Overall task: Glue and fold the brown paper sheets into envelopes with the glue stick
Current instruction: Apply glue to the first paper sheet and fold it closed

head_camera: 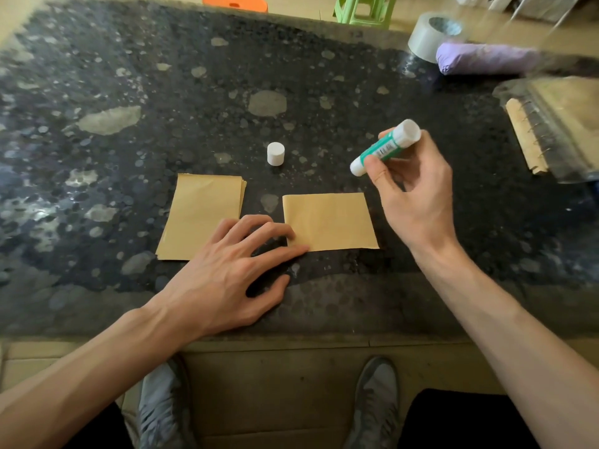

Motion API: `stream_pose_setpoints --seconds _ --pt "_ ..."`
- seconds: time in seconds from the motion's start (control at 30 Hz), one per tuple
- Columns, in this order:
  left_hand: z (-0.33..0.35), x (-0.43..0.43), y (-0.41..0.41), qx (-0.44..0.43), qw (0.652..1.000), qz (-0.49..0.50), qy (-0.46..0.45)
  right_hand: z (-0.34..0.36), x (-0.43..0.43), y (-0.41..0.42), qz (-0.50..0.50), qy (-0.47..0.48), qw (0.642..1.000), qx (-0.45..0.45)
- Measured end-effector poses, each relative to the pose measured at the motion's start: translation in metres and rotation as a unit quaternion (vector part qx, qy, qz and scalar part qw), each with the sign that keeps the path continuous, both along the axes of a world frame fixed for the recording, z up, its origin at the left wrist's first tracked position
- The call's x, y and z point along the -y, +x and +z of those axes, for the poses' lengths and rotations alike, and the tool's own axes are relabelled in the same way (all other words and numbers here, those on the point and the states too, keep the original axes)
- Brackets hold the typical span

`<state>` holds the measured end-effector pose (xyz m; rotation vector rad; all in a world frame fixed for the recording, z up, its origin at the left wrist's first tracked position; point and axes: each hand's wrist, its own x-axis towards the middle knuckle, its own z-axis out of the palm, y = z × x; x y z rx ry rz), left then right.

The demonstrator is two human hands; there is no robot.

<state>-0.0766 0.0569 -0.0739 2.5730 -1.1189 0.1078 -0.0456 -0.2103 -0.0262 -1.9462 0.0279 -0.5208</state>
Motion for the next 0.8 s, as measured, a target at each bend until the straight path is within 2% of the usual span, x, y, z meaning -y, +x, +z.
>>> stream_pose_setpoints --seconds 0.07,0.13,0.33,0.43,0.6,0.8 --pt "0.0 0.0 0.0 0.0 1.0 0.0 0.002 0.001 -0.002 -0.004 0.021 0.038 0.999 -0.026" --pt "-0.001 -0.001 0.0 0.003 1.0 0.0 0.001 0.0 -0.005 -0.009 0.056 0.035 0.996 -0.052" --pt "-0.001 -0.001 0.001 0.002 1.0 0.003 -0.004 -0.01 -0.005 -0.02 0.131 -0.12 0.977 -0.117" --pt "-0.001 -0.001 0.001 0.004 1.0 0.004 -0.005 -0.009 -0.004 -0.022 0.153 -0.167 0.965 -0.134" --pt "0.0 0.0 0.0 0.007 1.0 0.005 0.002 -0.007 -0.005 -0.022 0.156 -0.2 0.957 -0.142" --pt "0.0 0.0 0.0 0.0 1.0 0.006 0.02 -0.012 -0.009 -0.025 0.102 -0.237 0.959 -0.12"
